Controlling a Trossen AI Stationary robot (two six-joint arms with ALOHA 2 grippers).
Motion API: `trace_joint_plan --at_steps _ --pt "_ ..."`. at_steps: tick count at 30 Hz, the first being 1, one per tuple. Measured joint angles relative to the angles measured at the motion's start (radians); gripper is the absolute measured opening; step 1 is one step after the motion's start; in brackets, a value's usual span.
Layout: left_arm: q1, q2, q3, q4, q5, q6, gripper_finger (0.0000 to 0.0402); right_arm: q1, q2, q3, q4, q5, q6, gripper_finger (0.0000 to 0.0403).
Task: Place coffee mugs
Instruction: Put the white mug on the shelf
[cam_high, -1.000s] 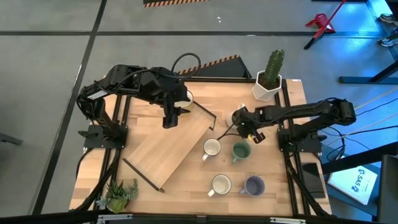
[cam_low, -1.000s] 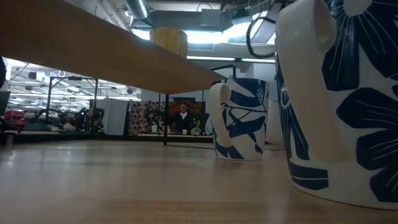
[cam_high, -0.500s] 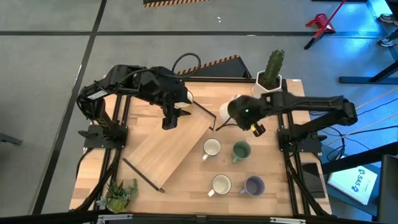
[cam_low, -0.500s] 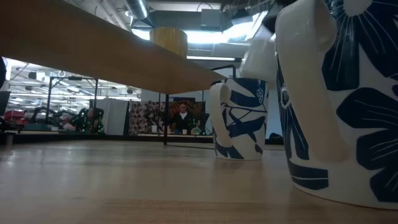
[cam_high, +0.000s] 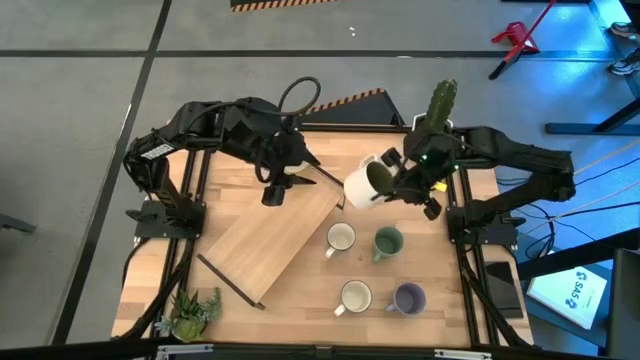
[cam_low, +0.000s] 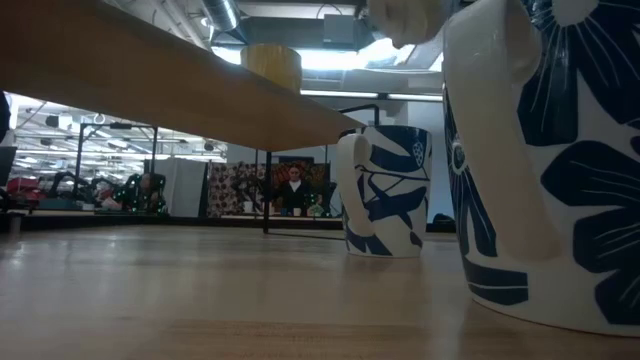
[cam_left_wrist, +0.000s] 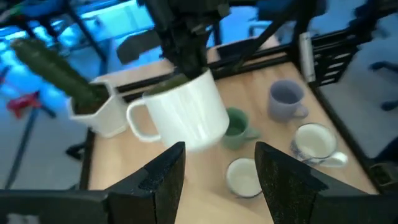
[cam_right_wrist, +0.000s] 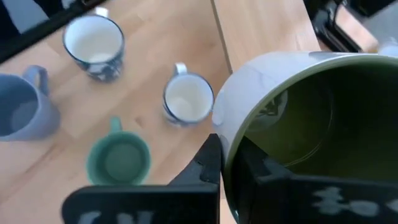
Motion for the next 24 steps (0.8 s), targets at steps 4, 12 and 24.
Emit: trace_joint_plan --at_steps 4,12,24 --pt "0.033 0.009 0.0 0.015 0.138 -0.027 0.0188 0.089 0.001 -0.001 0.056 -0.038 -0.006 0.0" --pt "0.13 0.064 0.0 0.108 0.409 -0.009 0.0188 0.246 0.001 0.0 0.225 -0.006 -0.033 0.0" --pt "0.27 0.174 0.0 0.111 0.778 -0.135 0.0188 0.467 0.006 -0.001 0.232 0.386 -0.144 0.0"
